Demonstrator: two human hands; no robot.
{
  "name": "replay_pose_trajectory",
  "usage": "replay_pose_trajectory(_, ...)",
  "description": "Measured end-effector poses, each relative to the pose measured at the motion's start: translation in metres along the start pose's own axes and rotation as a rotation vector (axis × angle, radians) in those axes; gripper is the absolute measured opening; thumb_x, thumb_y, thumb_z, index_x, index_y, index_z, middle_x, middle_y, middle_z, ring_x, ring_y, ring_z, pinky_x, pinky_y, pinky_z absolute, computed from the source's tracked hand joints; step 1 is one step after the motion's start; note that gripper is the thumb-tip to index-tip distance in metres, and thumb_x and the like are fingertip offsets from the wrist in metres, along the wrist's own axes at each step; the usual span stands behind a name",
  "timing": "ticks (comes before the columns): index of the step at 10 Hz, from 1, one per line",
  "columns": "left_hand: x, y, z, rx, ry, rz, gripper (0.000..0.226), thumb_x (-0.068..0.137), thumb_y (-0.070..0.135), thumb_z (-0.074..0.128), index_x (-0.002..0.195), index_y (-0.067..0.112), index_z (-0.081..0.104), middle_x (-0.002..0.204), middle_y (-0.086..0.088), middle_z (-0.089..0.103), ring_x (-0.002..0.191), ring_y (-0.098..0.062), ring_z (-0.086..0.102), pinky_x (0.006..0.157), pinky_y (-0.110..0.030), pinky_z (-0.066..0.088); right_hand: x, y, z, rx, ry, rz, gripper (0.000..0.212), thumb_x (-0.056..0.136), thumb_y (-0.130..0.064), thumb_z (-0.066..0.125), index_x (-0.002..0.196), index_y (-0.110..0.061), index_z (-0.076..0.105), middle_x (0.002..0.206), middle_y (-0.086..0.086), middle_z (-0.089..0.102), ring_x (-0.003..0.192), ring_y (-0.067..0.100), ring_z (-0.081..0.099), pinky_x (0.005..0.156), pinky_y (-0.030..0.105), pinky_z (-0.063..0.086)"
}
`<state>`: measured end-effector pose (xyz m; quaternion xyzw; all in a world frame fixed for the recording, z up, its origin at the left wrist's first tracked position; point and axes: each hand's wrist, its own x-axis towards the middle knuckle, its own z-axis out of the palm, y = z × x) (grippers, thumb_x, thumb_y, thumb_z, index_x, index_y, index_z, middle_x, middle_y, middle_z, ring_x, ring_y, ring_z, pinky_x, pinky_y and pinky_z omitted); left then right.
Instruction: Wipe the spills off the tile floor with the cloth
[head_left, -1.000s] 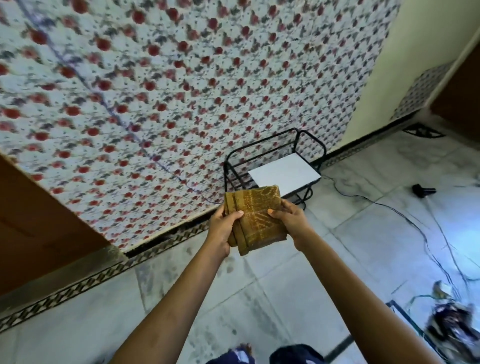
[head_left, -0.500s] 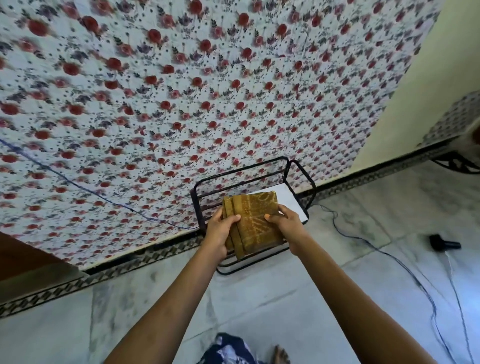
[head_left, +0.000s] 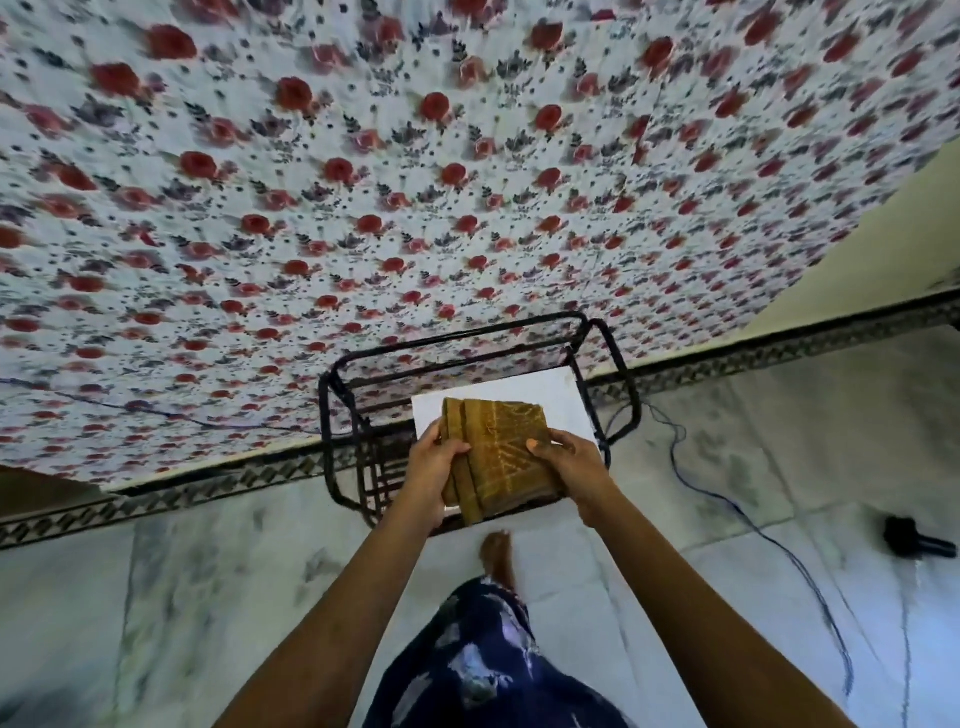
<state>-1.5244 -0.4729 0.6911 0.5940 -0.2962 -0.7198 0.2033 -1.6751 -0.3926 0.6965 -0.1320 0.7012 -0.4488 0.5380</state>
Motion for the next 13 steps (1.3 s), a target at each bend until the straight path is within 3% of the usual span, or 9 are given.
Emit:
replay_pose_trajectory(1, 0.04, 0.001, 0.012, 0.022, -0.002, -0.002, 0.034, 0.092, 0.005, 0.047, 0.117, 0.026, 0.055, 0.115, -0.007, 0.061, 0.106, -0.027, 0.058, 0.094, -0.052, 0.047, 0.051, -0.004, -0.007, -0.008, -0.055, 0.067, 0.039, 0.086, -0.013, 0.064, 0.123, -0.012, 0.053, 0.099, 0.001, 0.062, 0.082, 0.009, 0.06, 0.061, 0.018, 0.05)
replay_pose_trajectory(3, 0.146, -0.038, 0.025, 0.073, 0.046, 0.0, 0.03, 0.093, 0.004, 0.047, 0.115, 0.024, 0.053, 0.119, -0.01, 0.06, 0.104, -0.027, 0.059, 0.077, -0.033, 0.053, 0.171, 0.039, -0.014, -0.167, -0.244, 0.162, 0.062, 0.087, -0.006, 0.062, 0.141, -0.016, 0.033, 0.135, 0.01, 0.049, 0.119, 0.025, 0.05, 0.093, 0.031, 0.047)
replay_pose_trajectory(4, 0.195, -0.064, 0.026, 0.164, 0.026, 0.022, 0.043, 0.089, -0.013, 0.044, 0.126, 0.009, 0.047, 0.126, -0.017, 0.055, 0.102, -0.025, 0.059, 0.084, -0.033, 0.055, 0.222, 0.075, -0.013, -0.241, -0.295, 0.166, 0.069, 0.086, 0.004, 0.059, 0.144, -0.013, 0.027, 0.141, 0.012, 0.042, 0.125, 0.024, 0.044, 0.098, 0.035, 0.044)
replay_pose_trajectory(5, 0.233, -0.088, 0.025, 0.25, 0.049, 0.037, 0.058, 0.086, -0.017, 0.047, 0.137, 0.007, 0.037, 0.136, -0.02, 0.047, 0.118, -0.032, 0.051, 0.1, -0.05, 0.043, 0.264, 0.104, -0.014, -0.312, -0.276, 0.092, 0.067, 0.086, 0.009, 0.055, 0.143, -0.013, 0.027, 0.137, 0.008, 0.043, 0.121, 0.023, 0.045, 0.096, 0.032, 0.044)
replay_pose_trajectory(6, 0.267, -0.101, 0.027, 0.265, 0.085, 0.055, 0.061, 0.085, -0.015, 0.049, 0.137, 0.015, 0.039, 0.135, -0.014, 0.05, 0.122, -0.029, 0.05, 0.101, -0.05, 0.042, 0.297, 0.118, -0.016, -0.375, -0.259, 0.02, 0.065, 0.087, 0.007, 0.055, 0.143, -0.014, 0.03, 0.129, -0.001, 0.044, 0.118, 0.016, 0.044, 0.094, 0.028, 0.044)
replay_pose_trajectory(8, 0.318, -0.125, 0.025, 0.33, 0.104, 0.098, 0.061, 0.082, -0.003, 0.057, 0.136, 0.022, 0.041, 0.133, -0.01, 0.052, 0.12, -0.027, 0.051, 0.099, -0.053, 0.045, 0.337, 0.149, -0.012, -0.562, -0.182, -0.112, 0.065, 0.084, -0.001, 0.063, 0.141, -0.009, 0.032, 0.131, 0.015, 0.045, 0.115, 0.028, 0.049, 0.093, 0.035, 0.046)
replay_pose_trajectory(10, 0.314, -0.125, 0.041, 0.665, 0.324, 0.129, 0.061, 0.082, 0.019, 0.068, 0.136, 0.015, 0.04, 0.125, -0.012, 0.053, 0.116, -0.027, 0.051, 0.097, -0.037, 0.044, 0.325, 0.149, -0.008, -0.812, -0.133, -0.117, 0.064, 0.087, -0.013, 0.058, 0.143, -0.011, 0.027, 0.128, 0.017, 0.038, 0.109, 0.033, 0.051, 0.086, 0.039, 0.046)
replay_pose_trajectory(12, 0.247, -0.082, 0.03, 0.545, 0.272, 0.021, 0.064, 0.087, 0.016, 0.063, 0.144, 0.019, 0.032, 0.146, -0.008, 0.037, 0.126, -0.023, 0.045, 0.099, -0.039, 0.044, 0.272, 0.089, -0.02, -0.897, -0.263, -0.113, 0.06, 0.094, -0.022, 0.052, 0.145, -0.011, 0.024, 0.148, 0.008, 0.032, 0.134, 0.024, 0.034, 0.106, 0.028, 0.026)
replay_pose_trajectory(13, 0.189, -0.045, 0.022, 0.567, 0.298, 0.13, 0.064, 0.086, 0.014, 0.065, 0.142, 0.018, 0.035, 0.145, -0.007, 0.039, 0.13, -0.023, 0.042, 0.104, -0.039, 0.04, 0.227, 0.044, -0.023, -0.866, -0.3, -0.247, 0.062, 0.091, -0.019, 0.057, 0.144, -0.009, 0.027, 0.148, 0.011, 0.035, 0.134, 0.026, 0.035, 0.107, 0.026, 0.024)
